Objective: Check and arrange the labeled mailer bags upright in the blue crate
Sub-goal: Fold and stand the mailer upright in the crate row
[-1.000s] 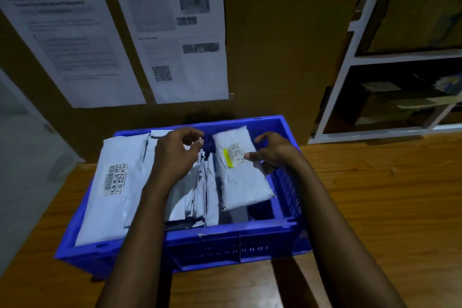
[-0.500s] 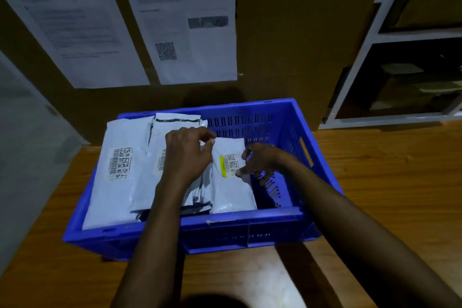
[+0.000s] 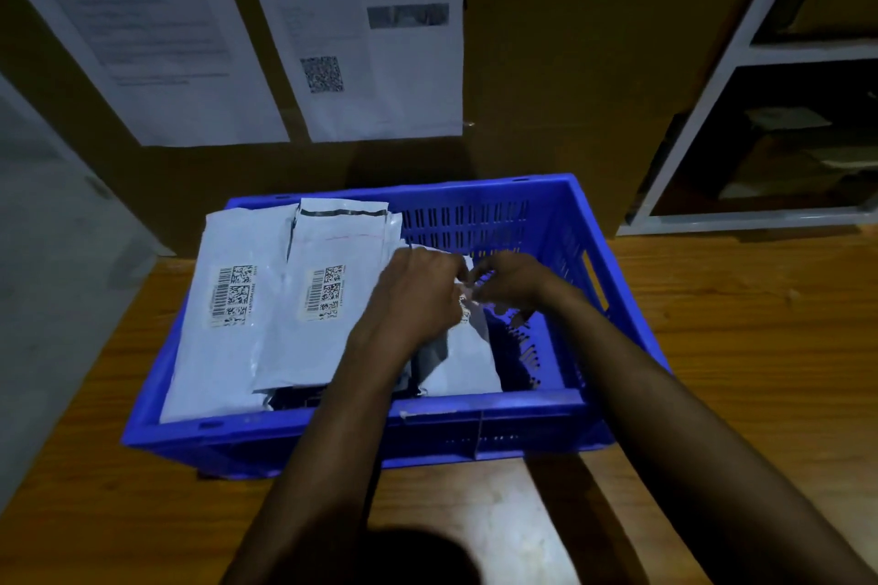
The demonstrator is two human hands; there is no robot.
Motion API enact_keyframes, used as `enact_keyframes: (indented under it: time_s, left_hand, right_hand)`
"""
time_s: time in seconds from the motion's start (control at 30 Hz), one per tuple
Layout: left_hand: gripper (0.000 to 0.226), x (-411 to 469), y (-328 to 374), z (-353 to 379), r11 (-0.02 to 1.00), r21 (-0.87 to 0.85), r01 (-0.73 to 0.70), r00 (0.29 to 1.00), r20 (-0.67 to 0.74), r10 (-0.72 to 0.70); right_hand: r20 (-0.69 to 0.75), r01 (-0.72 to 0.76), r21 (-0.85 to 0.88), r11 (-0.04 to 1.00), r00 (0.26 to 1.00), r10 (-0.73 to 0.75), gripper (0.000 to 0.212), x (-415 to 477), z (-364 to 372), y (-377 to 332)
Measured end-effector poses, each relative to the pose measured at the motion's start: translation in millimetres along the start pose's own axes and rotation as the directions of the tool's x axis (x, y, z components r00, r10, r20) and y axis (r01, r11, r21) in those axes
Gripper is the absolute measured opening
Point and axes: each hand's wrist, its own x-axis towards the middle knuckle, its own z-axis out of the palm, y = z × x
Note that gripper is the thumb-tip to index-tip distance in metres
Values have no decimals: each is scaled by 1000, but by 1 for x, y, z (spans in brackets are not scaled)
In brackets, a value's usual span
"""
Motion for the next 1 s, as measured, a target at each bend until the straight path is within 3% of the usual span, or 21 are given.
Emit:
enact_keyframes:
  time_s: [0.17, 0.3, 0.43, 0.5, 0.63, 0.8, 0.9, 1.0]
  left_hand:
    - [25, -2, 15, 19, 996, 58, 72, 932, 352, -88]
    - [23, -4, 17, 20, 990, 103, 94, 925, 358, -125]
    - [17, -8, 14, 21, 992, 78, 100, 936, 332, -121]
    - [8, -8, 12, 22, 993, 60, 99, 944, 310, -113]
    - [22, -7, 4, 28, 992, 44, 118, 940, 318, -126]
    - [18, -4, 1, 31, 993, -1, 114, 952, 286, -109]
    - [19, -4, 3, 29, 994, 26, 110, 951, 288, -113]
    - [20, -2, 3, 29, 994, 24, 111, 951, 288, -113]
  right_hand:
    - [139, -136, 27, 990, 982, 131, 12, 2, 6, 3]
    - [307, -229, 244, 942, 940, 149, 20, 0, 9, 2]
    - [452, -290, 440, 850, 889, 70, 38, 0, 11, 0]
    - [458, -287, 480, 829, 888, 42, 33, 2, 14, 2]
    - [436, -255, 463, 849, 900, 33, 6, 3, 25, 4]
    - [265, -203, 333, 921, 957, 115, 6, 3, 13, 3]
    - [214, -190, 326, 926, 969, 124, 25, 5, 8, 4]
    - [197, -200, 316, 928, 970, 142, 31, 3, 6, 6]
